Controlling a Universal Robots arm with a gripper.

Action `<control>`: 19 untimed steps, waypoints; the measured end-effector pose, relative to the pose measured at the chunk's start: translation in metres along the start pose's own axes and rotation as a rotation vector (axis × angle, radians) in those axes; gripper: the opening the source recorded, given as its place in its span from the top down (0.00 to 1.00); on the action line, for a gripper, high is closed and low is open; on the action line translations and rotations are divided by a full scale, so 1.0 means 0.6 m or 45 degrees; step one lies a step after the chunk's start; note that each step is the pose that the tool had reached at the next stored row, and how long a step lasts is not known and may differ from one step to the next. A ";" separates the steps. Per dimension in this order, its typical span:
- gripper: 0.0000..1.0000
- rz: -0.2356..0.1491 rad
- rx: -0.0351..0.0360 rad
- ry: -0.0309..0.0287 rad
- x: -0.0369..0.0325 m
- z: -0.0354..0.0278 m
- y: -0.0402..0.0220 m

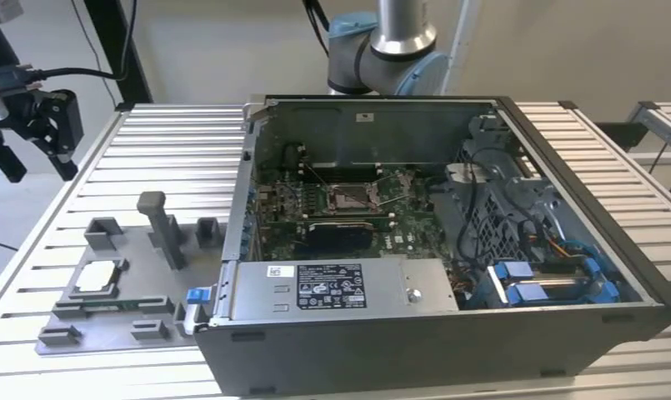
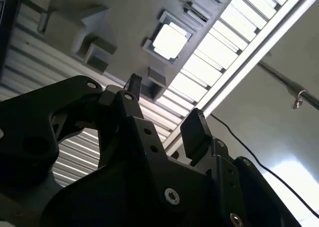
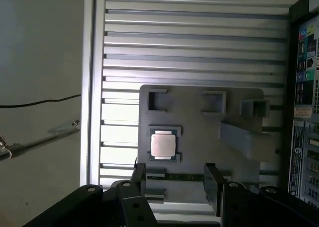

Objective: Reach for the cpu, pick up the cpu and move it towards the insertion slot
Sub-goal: 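Pick up the cpu and move it towards the insertion slot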

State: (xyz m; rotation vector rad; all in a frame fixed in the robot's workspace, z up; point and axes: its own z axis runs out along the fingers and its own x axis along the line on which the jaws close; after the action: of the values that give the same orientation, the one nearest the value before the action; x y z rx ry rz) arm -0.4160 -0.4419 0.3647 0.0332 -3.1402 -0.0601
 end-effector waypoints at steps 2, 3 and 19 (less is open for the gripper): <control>0.00 0.000 0.0001 0.0000 0.000 0.001 -0.001; 0.00 0.000 0.0002 0.0003 0.000 0.001 -0.001; 0.00 0.000 0.0002 0.0001 0.001 0.032 -0.002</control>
State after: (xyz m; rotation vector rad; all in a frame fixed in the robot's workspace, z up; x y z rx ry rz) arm -0.4169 -0.4423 0.3454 0.0335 -3.1401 -0.0599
